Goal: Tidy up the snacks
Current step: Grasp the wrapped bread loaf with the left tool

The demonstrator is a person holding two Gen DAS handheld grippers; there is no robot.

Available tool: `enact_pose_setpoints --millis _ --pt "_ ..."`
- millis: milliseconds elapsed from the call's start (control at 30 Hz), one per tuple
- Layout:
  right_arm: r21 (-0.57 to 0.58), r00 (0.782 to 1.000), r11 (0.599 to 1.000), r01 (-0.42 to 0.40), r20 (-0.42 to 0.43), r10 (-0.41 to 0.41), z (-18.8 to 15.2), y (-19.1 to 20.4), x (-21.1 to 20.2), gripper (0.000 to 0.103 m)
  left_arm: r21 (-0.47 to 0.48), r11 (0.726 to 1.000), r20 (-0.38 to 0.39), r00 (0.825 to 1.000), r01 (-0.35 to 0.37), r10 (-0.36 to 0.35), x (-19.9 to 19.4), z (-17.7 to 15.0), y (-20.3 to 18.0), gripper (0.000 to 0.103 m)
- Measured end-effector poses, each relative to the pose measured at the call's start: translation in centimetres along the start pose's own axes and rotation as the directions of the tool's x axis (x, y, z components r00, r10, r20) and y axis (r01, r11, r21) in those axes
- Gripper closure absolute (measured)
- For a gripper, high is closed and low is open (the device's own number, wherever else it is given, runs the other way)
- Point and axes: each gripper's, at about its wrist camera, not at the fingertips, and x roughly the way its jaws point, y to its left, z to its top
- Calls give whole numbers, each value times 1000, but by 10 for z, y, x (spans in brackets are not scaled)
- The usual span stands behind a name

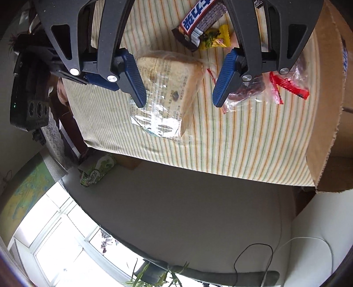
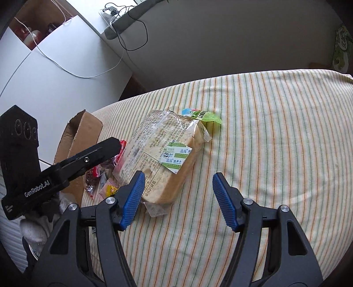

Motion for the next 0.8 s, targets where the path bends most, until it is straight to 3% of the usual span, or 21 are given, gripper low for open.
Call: enact_pose_setpoints --millis 167,300,500,667,800 --pt "44 999 998 -42 -15 42 4 -7 9 45 -44 999 -40 999 22 -24 19 5 7 42" --pt "97 994 990 -101 -23 104 7 -16 12 55 21 999 -65 997 32 -31 21 1 -2 42" --pt "184 986 970 -158 -22 165 9 -32 14 58 49 997 -101 993 64 -58 24 -6 -3 46" --pt "168 985 973 -160 -40 169 10 -26 16 59 87 994 -122 991 72 -61 26 -11 -8 46" --pt "146 985 977 -155 -48 163 14 -13 21 67 108 990 -134 988 86 -71 26 -14 -14 48"
